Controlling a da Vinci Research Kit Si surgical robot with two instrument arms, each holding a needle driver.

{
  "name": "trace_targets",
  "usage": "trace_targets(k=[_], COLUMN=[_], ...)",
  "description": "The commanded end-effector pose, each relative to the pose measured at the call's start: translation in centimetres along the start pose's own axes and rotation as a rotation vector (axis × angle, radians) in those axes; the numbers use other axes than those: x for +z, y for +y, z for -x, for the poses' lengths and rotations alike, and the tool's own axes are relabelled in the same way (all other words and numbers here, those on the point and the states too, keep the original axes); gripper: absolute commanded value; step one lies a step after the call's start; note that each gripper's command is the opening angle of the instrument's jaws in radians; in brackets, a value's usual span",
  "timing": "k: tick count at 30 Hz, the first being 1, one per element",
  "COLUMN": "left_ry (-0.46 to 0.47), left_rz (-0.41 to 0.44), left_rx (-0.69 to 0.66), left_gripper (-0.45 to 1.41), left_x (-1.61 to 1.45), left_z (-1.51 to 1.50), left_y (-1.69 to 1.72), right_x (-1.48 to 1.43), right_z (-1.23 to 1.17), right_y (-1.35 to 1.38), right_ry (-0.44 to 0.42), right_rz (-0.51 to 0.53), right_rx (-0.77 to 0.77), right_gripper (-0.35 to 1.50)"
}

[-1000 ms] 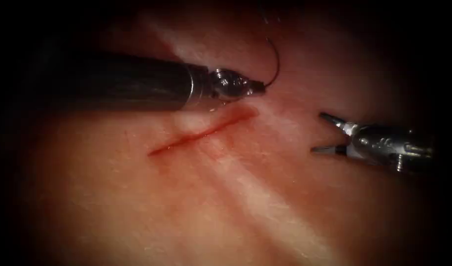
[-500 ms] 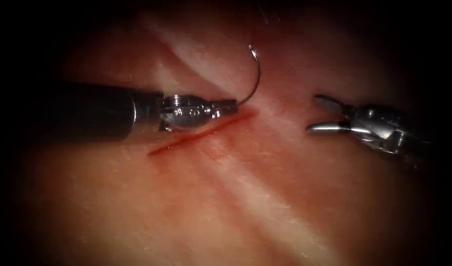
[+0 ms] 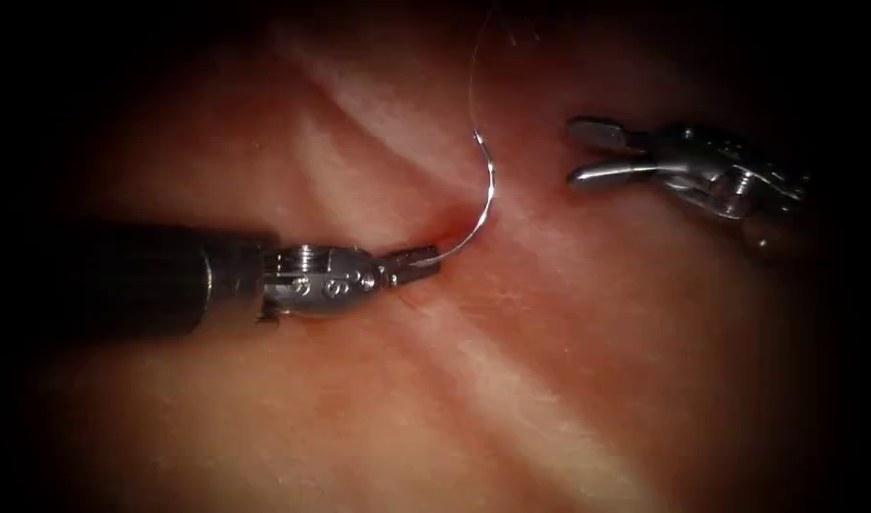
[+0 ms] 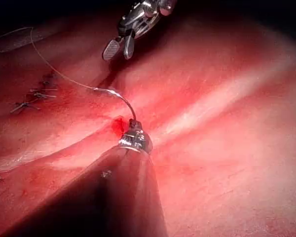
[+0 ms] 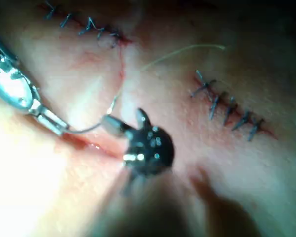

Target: Wound Closure

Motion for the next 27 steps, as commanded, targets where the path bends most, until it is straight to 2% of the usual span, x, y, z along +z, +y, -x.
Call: trace_targets(k=[1, 12, 27], left_ry=[0.009, 0.021, 0.033], left_rz=[-0.005, -0.054, -0.083], left_rx=[0.017, 0.141, 0.204], left_gripper=[-0.45, -0.45, -0.45], left_x=[0.07, 0.06, 0.05], left_z=[0.01, -0.01, -0.08], left_y=[0.0, 0.02, 0.01], right_x=[0.1, 0.23, 0.47], right_z=[-0.03, -0.05, -0.05], right_y=[0.04, 0.04, 0.04], right_ry=[0.0, -0.004, -0.008], right_rz=[-0.018, -0.066, -0.113], right_rx=[0.005, 0.033, 0.061], right_gripper=[1.0, 0.99, 0.99])
